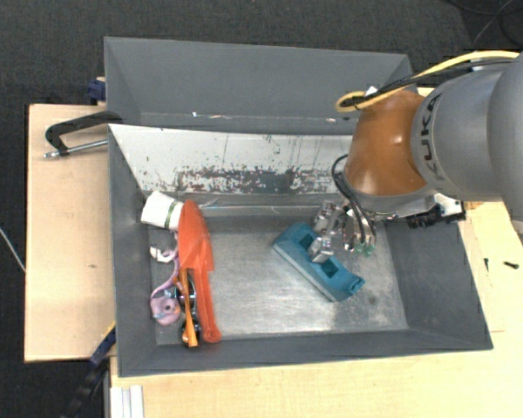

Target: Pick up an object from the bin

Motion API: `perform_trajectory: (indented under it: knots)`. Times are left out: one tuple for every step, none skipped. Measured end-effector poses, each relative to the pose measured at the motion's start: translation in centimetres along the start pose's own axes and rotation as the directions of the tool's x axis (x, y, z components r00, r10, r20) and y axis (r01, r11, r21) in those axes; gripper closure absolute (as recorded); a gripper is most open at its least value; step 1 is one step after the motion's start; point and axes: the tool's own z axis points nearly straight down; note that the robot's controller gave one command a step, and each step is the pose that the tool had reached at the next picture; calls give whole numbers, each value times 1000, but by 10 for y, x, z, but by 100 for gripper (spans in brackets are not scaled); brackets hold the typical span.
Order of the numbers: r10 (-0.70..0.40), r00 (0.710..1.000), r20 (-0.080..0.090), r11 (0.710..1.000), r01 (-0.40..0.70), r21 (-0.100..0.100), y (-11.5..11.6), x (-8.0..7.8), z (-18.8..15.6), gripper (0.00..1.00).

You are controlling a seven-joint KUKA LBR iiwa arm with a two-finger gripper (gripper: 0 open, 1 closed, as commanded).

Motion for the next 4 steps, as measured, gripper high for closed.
perform_trajectory:
  knots:
    - [0,1000,0,1000,0,0,0,0,0,100]
    - [-14,1000,12,1000,14,-3,-2,14,-39,100]
    - [-14,1000,23,1000,14,-7,3,1,-72,100]
    - [-17,1000,15,1000,17,-5,-2,24,-70,100]
